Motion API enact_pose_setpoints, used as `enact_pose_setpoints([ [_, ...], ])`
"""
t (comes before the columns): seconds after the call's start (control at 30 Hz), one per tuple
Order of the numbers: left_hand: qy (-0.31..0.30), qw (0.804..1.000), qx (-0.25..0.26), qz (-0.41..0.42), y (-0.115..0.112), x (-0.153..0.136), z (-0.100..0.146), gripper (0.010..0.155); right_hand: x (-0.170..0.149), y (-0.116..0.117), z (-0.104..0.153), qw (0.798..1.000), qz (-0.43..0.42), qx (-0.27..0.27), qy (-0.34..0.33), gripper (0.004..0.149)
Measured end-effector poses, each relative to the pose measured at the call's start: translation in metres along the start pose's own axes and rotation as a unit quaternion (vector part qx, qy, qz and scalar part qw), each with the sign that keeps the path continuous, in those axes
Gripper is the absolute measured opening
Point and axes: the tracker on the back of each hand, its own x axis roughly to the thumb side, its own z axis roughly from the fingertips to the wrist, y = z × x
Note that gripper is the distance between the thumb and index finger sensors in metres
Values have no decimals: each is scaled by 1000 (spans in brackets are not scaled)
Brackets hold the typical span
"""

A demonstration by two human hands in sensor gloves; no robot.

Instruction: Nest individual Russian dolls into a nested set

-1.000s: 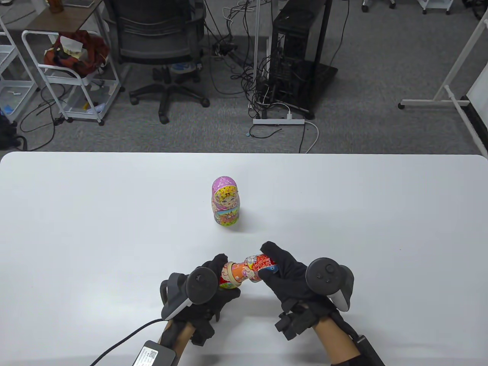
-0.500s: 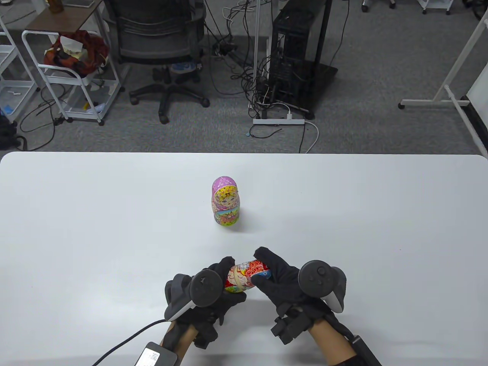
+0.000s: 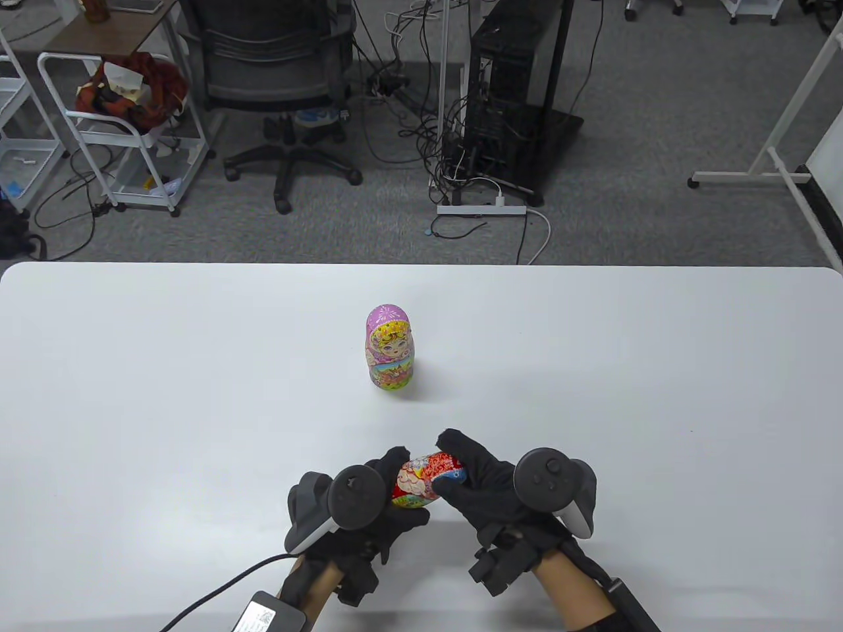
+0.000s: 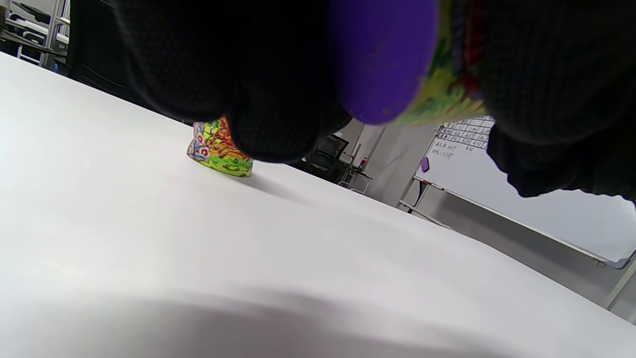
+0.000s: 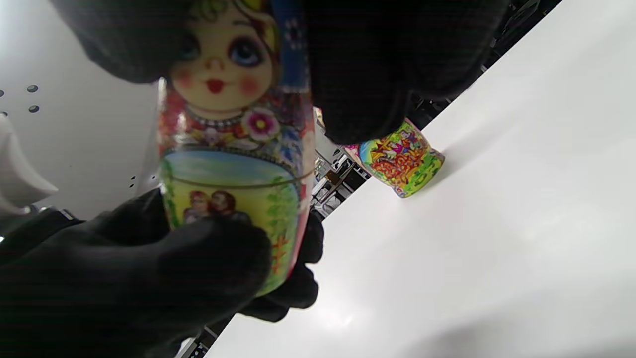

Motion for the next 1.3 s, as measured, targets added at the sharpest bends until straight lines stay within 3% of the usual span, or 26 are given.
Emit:
enact_pose_setpoints([
  [0.33,-1,1000,12,-16,1,3,0,94,-1,3,-2,999,-36,-6,31,66],
  [0.5,-7,1000,17,-17,-3,3,-1,94,3,10,0,999,2,-14,30,69],
  [0.57,-5,1000,-5,-15,-7,3,-3,95,5,11,1,1000,10,-8,20,69],
  [0.63,0,1000,-27,-16,-11,0,-5,97,8,9,1,1000,2,-24,17,65],
  [0.73,9,999,-9,-32,-9,-5,-4,104,10,-3,1,996,68,-51,20,65],
  [0.87,19,996,29,-87,-5,-14,-1,105,5,-23,3,968,227,-95,57,68],
  [1.03,30,985,37,-169,-6,-19,-4,98,-19,-36,-1,926,333,-96,151,71],
  [1.2,47,982,15,-181,-8,-25,-6,101,-43,-50,0,897,361,-114,227,69],
  [1.3,49,983,8,-178,-8,-25,-6,102,-54,-53,1,899,345,-96,252,69],
])
